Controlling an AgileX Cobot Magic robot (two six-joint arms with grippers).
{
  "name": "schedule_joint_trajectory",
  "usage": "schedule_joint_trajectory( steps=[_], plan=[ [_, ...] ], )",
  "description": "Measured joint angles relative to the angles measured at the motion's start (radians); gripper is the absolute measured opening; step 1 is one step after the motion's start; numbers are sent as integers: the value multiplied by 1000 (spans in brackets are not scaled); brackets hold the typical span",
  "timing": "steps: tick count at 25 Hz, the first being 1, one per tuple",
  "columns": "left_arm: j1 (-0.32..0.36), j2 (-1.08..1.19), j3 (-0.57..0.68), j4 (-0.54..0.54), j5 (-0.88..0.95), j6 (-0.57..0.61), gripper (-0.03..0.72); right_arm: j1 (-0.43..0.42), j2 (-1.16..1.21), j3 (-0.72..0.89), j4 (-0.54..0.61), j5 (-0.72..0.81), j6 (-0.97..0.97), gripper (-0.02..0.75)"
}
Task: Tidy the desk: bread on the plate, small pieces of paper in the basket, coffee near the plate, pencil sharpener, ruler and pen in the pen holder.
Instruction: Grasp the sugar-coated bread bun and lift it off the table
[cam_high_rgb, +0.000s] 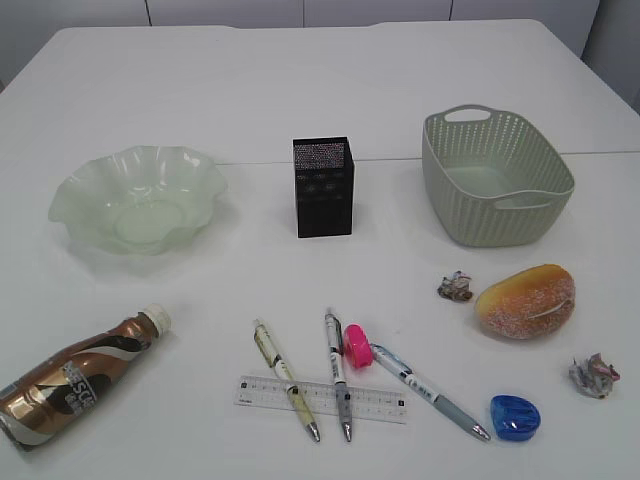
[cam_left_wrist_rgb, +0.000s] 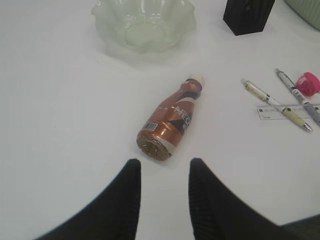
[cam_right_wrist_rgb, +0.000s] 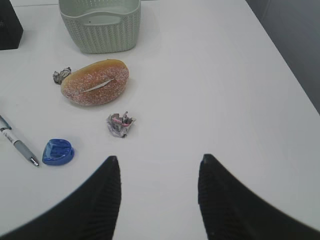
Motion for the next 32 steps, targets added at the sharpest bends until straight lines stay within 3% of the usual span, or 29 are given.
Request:
schedule_joint_trajectory(
  steps=[32],
  plan=[
    [0,0,0,-19,0,0,236,0,0,0,0,-2,0,402]
  ],
)
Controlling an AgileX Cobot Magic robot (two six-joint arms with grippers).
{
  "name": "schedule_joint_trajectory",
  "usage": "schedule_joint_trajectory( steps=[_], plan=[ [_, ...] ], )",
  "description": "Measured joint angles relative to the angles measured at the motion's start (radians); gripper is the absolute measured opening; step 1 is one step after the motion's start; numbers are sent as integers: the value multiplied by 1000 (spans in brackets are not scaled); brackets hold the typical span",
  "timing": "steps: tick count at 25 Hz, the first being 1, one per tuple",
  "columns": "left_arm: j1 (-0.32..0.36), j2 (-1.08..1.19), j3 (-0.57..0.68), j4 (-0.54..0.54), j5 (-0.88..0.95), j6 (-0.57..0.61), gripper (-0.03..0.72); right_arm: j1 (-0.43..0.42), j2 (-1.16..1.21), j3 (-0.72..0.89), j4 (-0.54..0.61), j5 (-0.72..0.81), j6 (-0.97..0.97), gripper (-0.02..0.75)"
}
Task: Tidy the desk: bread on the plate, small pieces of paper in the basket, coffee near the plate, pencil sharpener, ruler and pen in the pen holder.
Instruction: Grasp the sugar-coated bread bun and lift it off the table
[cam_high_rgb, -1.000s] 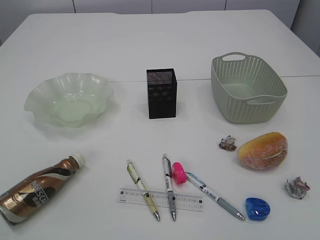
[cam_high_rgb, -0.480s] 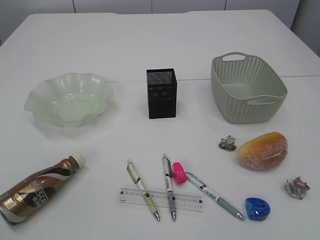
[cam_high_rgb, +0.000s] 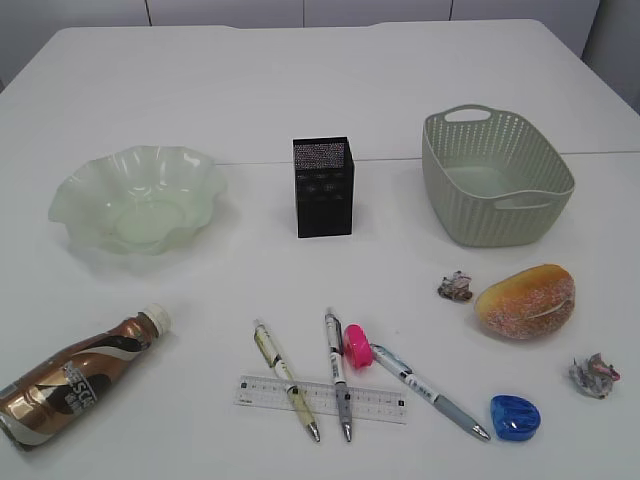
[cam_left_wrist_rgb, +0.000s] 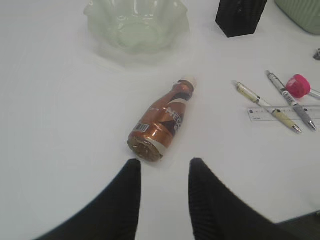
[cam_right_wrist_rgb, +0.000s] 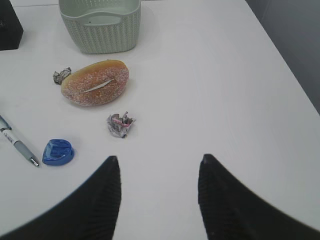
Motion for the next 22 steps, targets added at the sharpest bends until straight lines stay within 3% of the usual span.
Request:
schedule_joint_trajectory(
  steps=[22],
  plan=[
    [0,0,0,-16,-8,0,244,0,0,0,0,0,0,402]
  ],
)
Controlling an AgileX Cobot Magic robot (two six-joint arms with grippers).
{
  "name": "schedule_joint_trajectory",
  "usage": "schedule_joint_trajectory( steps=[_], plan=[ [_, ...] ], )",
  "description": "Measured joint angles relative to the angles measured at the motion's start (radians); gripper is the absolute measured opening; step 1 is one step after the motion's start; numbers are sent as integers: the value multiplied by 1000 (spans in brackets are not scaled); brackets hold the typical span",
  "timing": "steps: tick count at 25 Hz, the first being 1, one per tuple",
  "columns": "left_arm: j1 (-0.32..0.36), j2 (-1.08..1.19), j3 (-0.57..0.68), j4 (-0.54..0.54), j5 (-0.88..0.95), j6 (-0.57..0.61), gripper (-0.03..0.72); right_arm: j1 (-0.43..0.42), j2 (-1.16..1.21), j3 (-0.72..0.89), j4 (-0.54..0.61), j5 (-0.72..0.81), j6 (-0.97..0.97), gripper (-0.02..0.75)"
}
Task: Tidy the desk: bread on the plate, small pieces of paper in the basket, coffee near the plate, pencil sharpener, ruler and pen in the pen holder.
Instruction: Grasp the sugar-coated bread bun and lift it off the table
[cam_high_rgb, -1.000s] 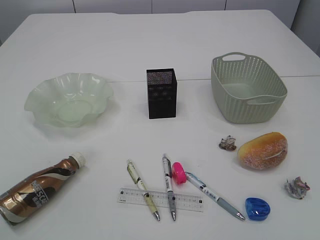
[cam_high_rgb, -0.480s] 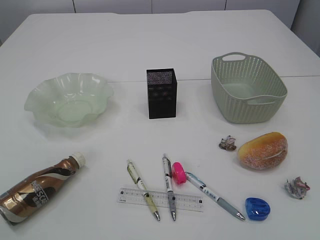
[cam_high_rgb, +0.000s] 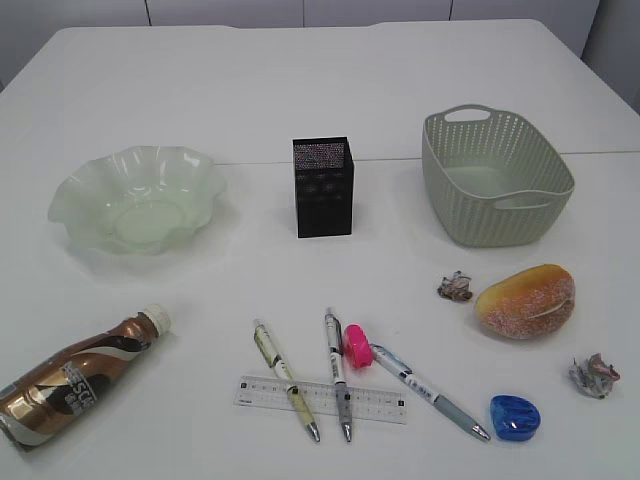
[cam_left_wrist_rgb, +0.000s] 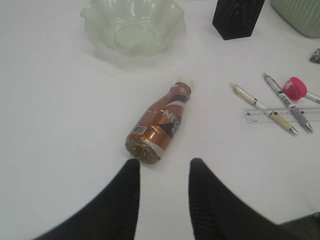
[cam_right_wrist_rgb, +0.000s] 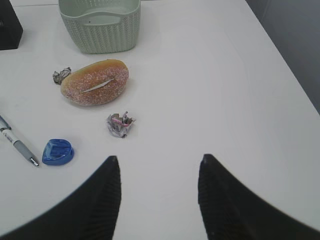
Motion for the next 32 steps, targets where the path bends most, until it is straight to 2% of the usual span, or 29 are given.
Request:
schedule_joint_trajectory(
  steps=[5,12,20,26,32],
  plan=[
    [0,12,-10,27,31,-5,249,0,0,0,0,2,0,402],
    [-2,151,-138,31,153,-21,250,0,33,-24,18,53,9,402],
    [-2,312,-208,39,155,-53,250,0,364,-110,59,99,120,402],
    [-2,440,-228,31,155,-87,250,0,637,-249,176,61,204,402],
    [-2,518,-334,19,155,-89,250,0,884,-387,290,32,223,402]
  ],
)
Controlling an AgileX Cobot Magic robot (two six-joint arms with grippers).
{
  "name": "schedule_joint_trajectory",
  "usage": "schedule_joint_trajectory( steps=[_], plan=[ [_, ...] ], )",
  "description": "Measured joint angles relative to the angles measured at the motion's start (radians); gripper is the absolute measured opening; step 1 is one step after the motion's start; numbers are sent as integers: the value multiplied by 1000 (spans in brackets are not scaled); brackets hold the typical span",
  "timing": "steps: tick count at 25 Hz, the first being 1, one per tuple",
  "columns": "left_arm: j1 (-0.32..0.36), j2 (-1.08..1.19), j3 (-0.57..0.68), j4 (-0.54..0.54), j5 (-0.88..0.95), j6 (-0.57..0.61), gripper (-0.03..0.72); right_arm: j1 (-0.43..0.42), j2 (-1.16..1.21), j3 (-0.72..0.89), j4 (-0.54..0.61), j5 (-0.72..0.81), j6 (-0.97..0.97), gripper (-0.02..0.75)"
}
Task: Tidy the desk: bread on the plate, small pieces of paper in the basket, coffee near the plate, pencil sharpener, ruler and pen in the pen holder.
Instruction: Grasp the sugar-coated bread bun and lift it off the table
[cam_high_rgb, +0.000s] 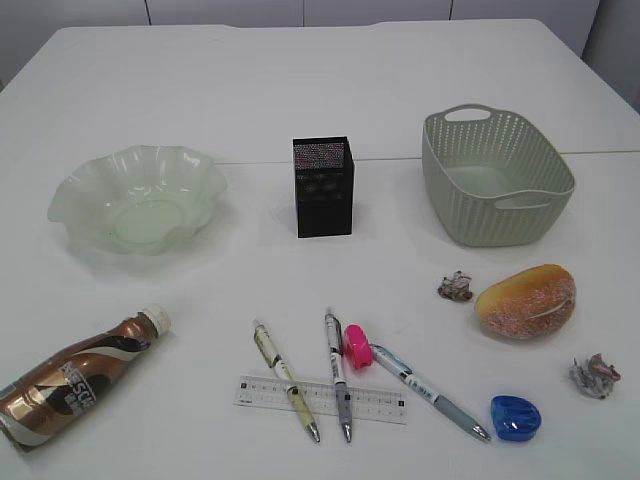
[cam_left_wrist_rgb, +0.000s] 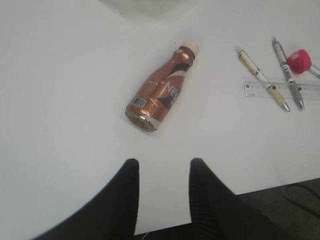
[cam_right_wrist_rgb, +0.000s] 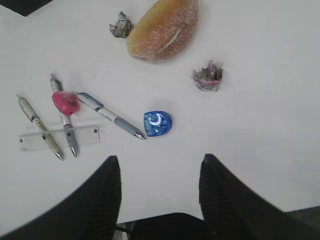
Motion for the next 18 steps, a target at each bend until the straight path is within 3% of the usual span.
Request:
schedule_joint_trajectory(
  steps=[7,13,18],
  plan=[
    [0,58,-80,-102,0,2,250,0,188,-55,63,-33,4,402],
    [0,108,-80,-101,0,17,250,0,291,-55,93,-89,103,402],
    [0,117,-80,-99,0,17,250,0,325,-55,206,-199,125,402]
  ],
)
